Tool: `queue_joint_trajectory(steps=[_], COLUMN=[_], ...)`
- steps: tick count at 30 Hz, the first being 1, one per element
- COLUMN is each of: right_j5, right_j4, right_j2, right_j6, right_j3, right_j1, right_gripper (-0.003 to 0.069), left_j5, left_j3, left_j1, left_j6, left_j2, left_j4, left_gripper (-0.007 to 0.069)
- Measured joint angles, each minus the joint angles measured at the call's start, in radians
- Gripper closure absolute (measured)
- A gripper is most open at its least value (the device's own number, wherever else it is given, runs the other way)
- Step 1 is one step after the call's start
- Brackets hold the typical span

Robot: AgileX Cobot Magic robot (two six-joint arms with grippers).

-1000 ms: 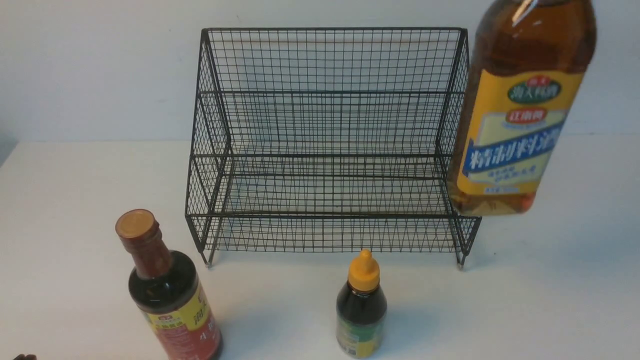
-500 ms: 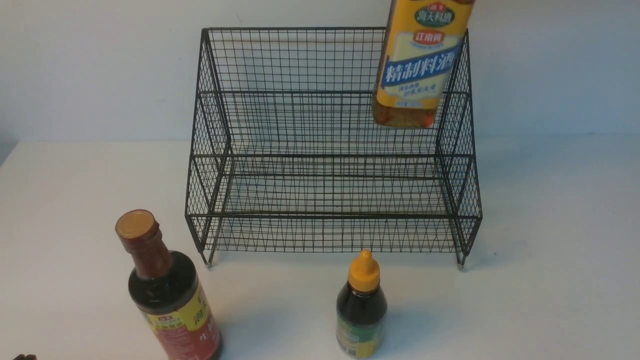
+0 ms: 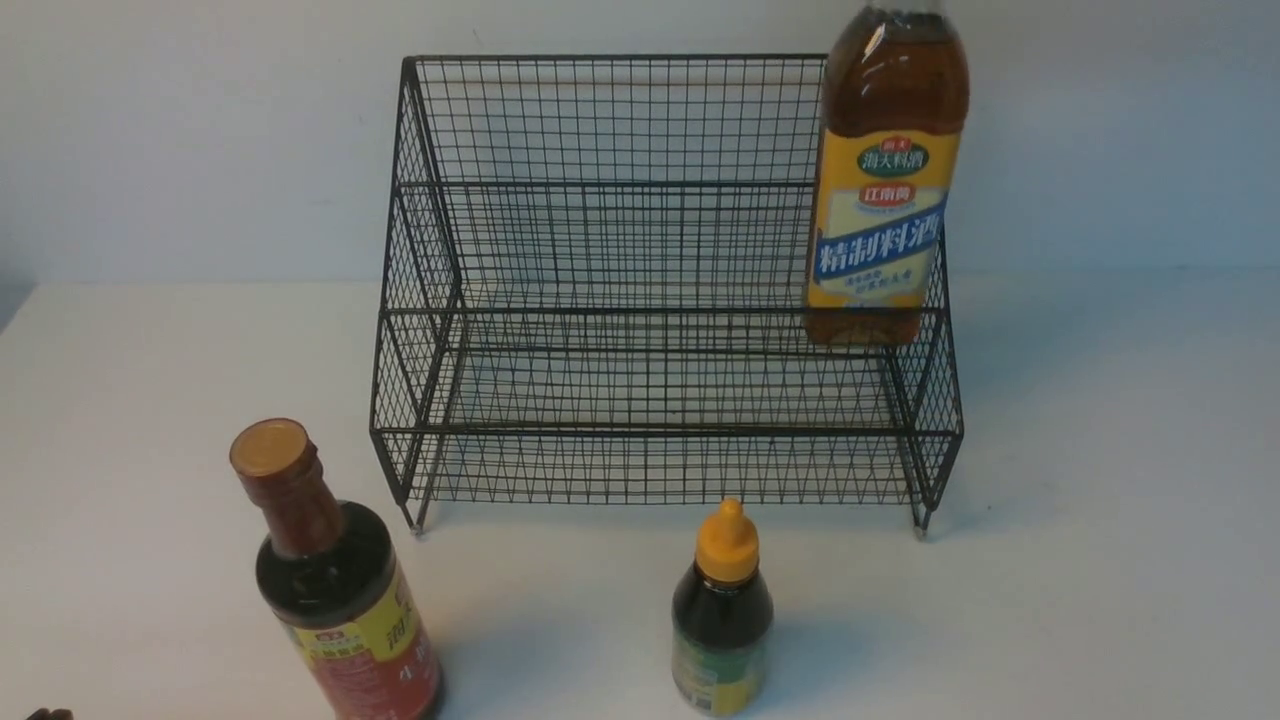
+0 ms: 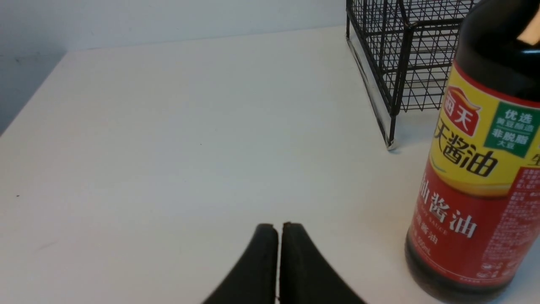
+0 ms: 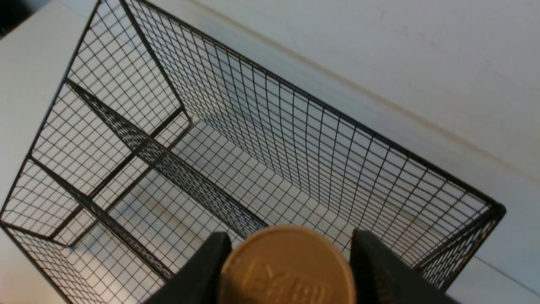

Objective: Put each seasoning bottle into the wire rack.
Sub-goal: Use the right arm to put the condiment bottle back on the shelf

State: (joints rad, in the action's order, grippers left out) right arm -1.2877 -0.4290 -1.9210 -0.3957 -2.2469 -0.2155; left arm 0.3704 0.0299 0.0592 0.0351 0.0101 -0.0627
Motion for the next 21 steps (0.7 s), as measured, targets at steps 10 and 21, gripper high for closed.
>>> queue_joint_trajectory(steps=[10, 21], right_j5=[-0.062, -0.055], right_j4=[0.066, 0.096], right_j2=[-0.003, -0.002], right_j6=[0.068, 0.193], right_j3=[0.0, 0.027], right_j1=[0.0, 0.0], right_gripper=[0.0327, 0.0327], left_j5=[0.0, 0.0], left_j3=[0.0, 0.0], left_j1=[0.0, 0.0], left_j6=[0.0, 0.0], left_j2=[0.0, 0.0], left_j4=[0.0, 0.0], left_gripper=[0.0629, 0.0629])
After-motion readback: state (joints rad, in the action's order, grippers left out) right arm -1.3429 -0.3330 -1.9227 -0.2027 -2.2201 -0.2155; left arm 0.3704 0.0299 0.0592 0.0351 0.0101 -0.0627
